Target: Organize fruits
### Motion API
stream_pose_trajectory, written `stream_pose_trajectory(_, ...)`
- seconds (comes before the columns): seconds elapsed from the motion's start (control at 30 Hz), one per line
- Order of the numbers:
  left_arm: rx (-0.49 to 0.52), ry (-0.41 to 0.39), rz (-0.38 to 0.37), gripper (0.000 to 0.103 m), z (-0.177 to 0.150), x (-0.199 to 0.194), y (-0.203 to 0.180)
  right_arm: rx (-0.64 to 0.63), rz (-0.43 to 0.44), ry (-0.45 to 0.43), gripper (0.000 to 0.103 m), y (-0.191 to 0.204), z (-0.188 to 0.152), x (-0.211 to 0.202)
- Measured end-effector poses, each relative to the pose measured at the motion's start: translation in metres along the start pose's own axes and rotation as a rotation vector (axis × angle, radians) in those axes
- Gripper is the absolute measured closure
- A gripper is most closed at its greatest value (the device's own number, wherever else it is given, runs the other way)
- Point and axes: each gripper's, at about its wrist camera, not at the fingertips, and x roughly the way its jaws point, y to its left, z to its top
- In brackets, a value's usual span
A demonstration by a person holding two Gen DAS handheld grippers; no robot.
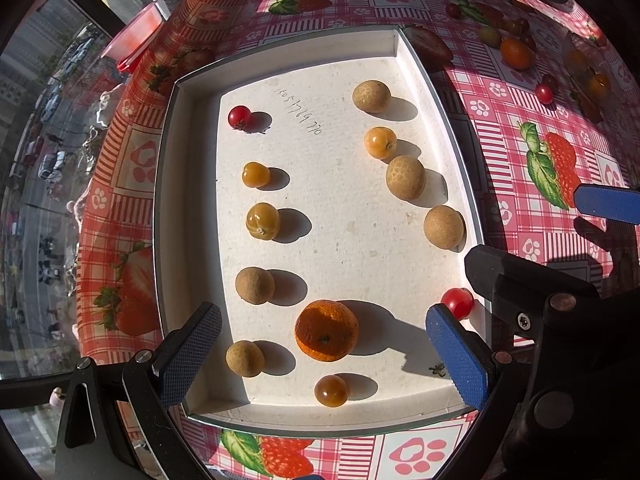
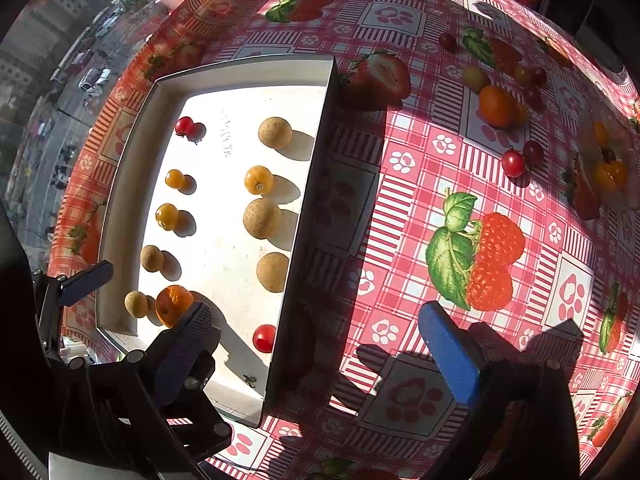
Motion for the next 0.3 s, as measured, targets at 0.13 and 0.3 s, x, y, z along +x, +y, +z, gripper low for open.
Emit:
stream_pose_trajectory(0.13,0.008,-0.021,0.000,0.000,-0.0008,-0.0023,0.0002,-0.006,0.003,0.002,0.000,0.0028,0.0000,0.0017)
stream_pose_trajectory(0.3,0.002,-0.010,-0.011,0.000,-0.0019,-0.0022,0.0001,-0.015,-0.001,0.004,0.000,0.0052,0.0015,0.0029)
